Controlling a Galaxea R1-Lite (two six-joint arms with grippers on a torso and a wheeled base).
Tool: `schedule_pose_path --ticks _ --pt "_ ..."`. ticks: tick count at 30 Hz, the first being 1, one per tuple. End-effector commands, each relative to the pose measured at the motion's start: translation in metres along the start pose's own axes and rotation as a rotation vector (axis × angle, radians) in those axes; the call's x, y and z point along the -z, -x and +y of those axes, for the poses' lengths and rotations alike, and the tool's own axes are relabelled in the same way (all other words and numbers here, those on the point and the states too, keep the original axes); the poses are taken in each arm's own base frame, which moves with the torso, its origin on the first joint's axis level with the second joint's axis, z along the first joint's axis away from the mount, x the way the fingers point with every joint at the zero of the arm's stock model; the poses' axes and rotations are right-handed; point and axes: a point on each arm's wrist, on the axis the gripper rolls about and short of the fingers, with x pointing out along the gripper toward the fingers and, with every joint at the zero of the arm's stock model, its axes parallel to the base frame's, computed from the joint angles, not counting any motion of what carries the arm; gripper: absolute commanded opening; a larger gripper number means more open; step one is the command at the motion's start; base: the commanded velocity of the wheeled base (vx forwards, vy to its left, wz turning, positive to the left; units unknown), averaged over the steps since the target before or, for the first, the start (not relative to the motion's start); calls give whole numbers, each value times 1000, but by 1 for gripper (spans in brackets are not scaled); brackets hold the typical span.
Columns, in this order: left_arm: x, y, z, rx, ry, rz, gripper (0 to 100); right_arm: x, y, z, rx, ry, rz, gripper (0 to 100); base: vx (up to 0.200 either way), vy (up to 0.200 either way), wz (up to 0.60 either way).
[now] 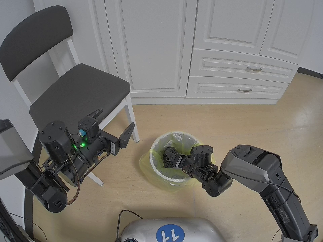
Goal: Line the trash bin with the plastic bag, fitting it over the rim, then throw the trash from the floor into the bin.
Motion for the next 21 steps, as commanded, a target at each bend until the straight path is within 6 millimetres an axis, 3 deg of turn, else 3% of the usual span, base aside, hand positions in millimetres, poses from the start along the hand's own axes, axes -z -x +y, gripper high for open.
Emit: schedule_pose_path --ticks 1,5,9,10,12,13,18,21 --pt "1 0 0 0 0 3 100 0 0 0 -1 -1 -1 100 0 0 0" --pt "1 0 0 0 0 1 100 1 1 0 1 6 -6 100 0 0 0" --pt "-3 0 1 -3 1 -11 100 -6 13 8 -41 77 -68 100 0 0 0" --pt "-6 0 1 -4 2 -21 100 -27 43 31 -131 124 -134 100 0 0 0" --pt "-7 1 1 -5 2 -24 100 -39 61 46 -201 141 -149 100 0 0 0" --pt "-11 3 2 -8 1 -38 100 -59 83 63 -268 173 -169 100 0 0 0" --pt "-28 14 3 -5 -3 -89 100 -109 139 83 -301 314 -248 100 0 0 0" --pt "-37 21 5 -12 -25 -114 100 -137 187 87 -313 411 -279 100 0 0 0"
